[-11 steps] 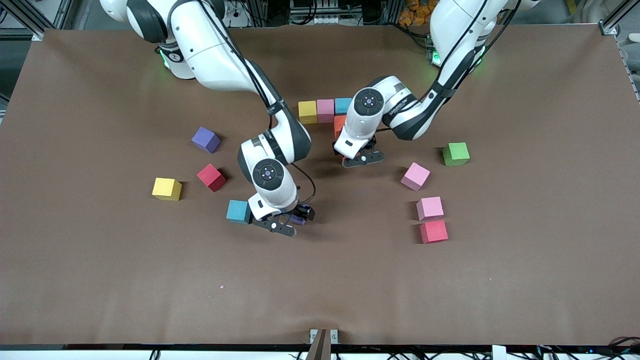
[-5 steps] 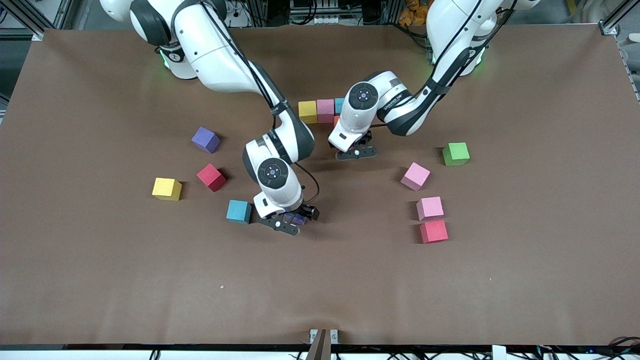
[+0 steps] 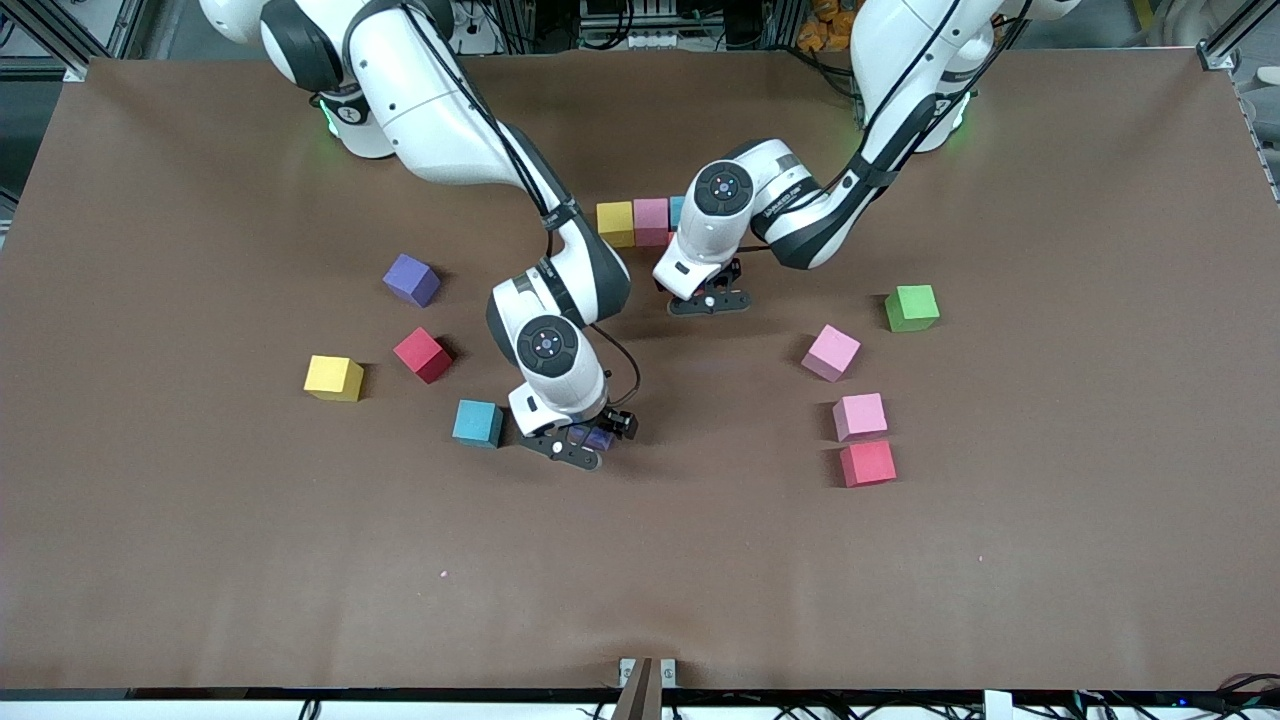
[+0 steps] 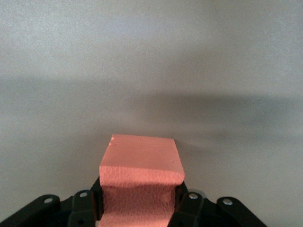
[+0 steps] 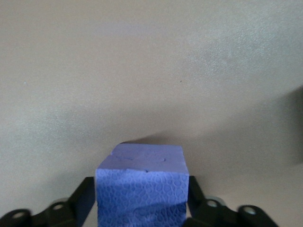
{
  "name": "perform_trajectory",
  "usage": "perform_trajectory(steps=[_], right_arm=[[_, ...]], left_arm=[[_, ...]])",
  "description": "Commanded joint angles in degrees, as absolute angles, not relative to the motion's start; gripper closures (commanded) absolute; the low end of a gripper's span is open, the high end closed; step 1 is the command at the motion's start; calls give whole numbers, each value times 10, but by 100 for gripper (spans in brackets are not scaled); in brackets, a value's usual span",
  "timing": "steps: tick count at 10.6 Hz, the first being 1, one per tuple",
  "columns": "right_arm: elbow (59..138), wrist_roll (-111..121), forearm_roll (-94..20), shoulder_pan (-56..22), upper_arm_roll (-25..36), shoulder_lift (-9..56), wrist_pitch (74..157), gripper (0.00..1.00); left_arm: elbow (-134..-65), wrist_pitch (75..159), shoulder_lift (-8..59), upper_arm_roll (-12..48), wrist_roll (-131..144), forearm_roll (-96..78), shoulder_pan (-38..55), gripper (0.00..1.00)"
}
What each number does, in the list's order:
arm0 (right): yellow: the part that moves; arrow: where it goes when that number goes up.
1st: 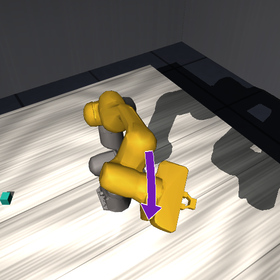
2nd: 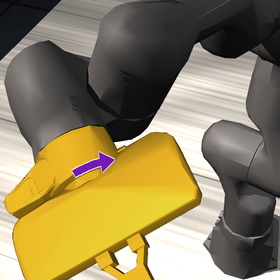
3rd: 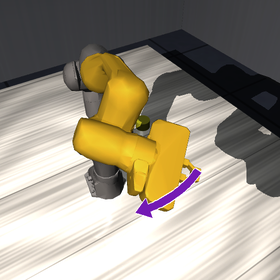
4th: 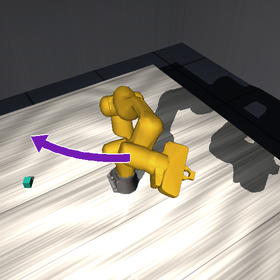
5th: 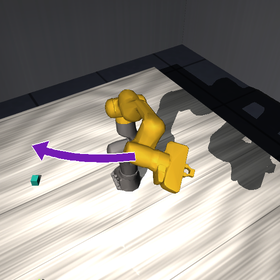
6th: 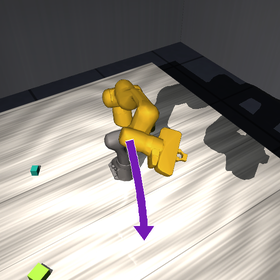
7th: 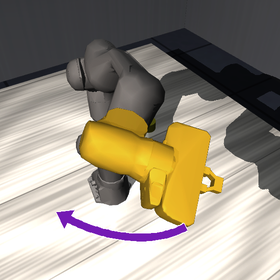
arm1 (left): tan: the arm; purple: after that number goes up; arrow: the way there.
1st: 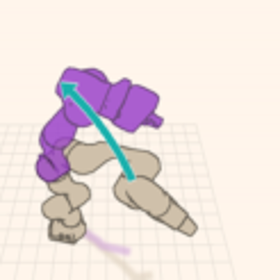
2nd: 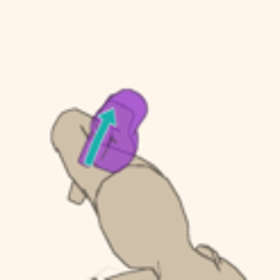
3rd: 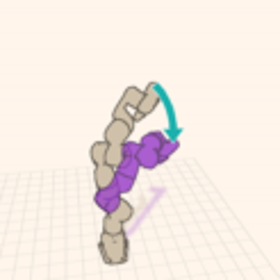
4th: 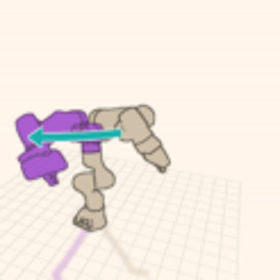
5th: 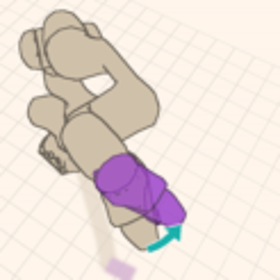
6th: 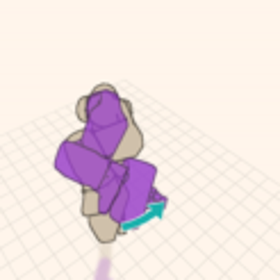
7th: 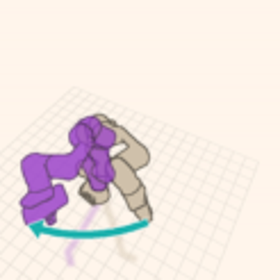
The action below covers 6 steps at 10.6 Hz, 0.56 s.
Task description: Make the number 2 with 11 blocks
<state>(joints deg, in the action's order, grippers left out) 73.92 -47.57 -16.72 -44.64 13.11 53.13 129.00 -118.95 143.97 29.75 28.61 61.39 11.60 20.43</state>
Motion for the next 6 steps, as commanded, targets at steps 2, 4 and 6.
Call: perform_trajectory(steps=[2,4,6], right_arm=[[718,-464,-161,-439,124,535,1283,82],[720,-407,-163,-437,124,522,1272,82],[722,-337,-163,-437,125,504,1225,80]], left_arm=[[-1199,1450,304,288,623,126,213,52],[-1199,1450,305,288,623,126,214,48],[-1199,1450,305,287,623,127,214,38]])
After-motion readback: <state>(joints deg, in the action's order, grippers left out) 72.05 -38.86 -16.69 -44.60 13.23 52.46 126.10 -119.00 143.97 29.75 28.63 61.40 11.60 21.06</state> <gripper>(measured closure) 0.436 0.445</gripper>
